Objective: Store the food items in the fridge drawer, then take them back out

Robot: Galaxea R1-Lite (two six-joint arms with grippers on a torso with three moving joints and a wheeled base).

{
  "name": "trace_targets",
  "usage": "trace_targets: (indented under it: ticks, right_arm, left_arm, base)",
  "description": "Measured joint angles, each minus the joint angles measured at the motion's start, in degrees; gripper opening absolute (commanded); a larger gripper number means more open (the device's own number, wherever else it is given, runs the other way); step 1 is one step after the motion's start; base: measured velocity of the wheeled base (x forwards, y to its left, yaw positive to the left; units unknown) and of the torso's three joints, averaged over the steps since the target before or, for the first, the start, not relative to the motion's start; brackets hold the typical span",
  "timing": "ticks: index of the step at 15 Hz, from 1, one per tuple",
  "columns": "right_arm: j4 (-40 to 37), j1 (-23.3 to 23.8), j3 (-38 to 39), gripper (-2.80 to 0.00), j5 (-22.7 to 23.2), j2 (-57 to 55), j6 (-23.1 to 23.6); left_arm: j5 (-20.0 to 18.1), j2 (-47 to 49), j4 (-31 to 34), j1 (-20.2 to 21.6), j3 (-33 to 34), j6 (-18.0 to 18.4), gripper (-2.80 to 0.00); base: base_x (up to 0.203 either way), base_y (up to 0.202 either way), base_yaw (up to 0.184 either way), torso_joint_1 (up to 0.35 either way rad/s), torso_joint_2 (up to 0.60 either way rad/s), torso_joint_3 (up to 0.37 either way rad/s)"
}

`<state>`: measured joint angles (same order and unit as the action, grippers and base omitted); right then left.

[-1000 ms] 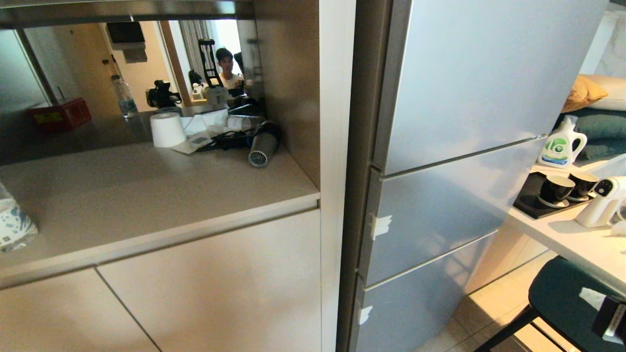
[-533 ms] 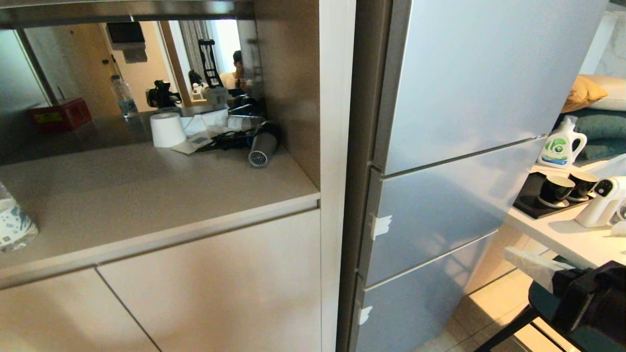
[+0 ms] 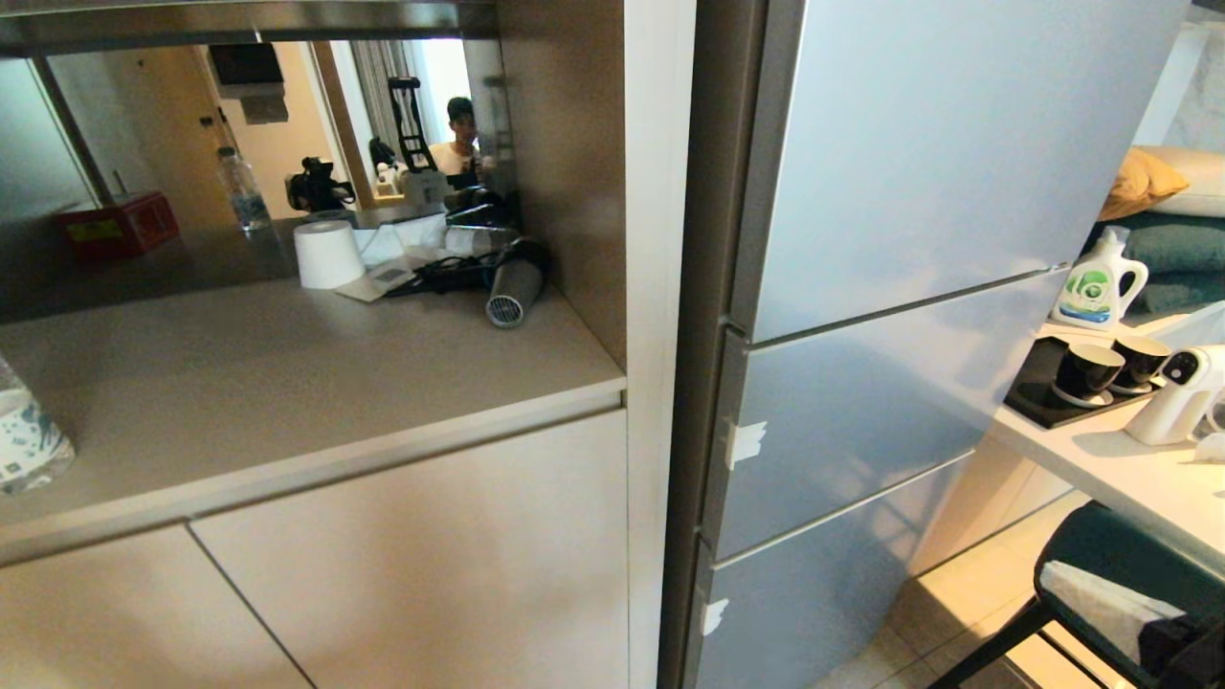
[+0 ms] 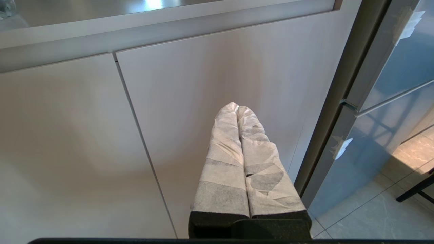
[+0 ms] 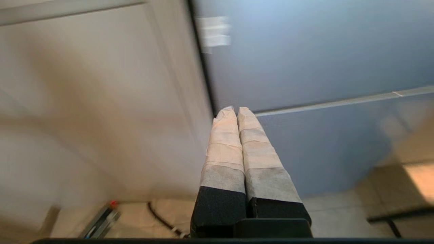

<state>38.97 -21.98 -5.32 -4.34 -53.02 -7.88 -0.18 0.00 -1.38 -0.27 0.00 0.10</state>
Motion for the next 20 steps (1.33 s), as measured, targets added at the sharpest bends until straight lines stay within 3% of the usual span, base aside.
trace_targets:
  ticks: [4, 8, 12, 17, 20]
  right_arm:
    - [-3.27, 5.98, 4.32, -2.80, 2.89, 8.71, -0.02]
    - [-17.16, 7.80, 5.14, -2.80, 4.78, 23.02, 0.44]
    - [-34.38, 10.06, 5.23, -2.80, 6.86, 34.29, 6.73]
    - [-38.31, 14.98, 5.10, -2.80, 6.86, 37.13, 13.67]
    - [-38.60, 16.19, 5.19, -2.80, 6.84, 37.47, 13.45]
  left_arm:
    - [0.00, 0.00, 0.00, 0.00, 0.00, 0.00, -2.80]
    - [0.00, 0.00, 0.00, 0.00, 0.00, 0.00, -2.80]
    - [0.00, 0.00, 0.00, 0.00, 0.00, 0.00, -2.80]
    - [0.00, 0.00, 0.01, 0.00, 0.00, 0.00, -2.80]
    - [0.00, 0.00, 0.00, 0.00, 0.00, 0.00, -2.80]
  base:
    - [0.000, 0.000, 0.000, 0.000, 0.00, 0.000]
    - [0.000, 0.000, 0.000, 0.000, 0.00, 0.000]
    - [0.000, 0.000, 0.000, 0.000, 0.00, 0.000]
    - [0.000, 0.000, 0.000, 0.000, 0.00, 0.000]
    - [0.000, 0.000, 0.000, 0.000, 0.00, 0.000]
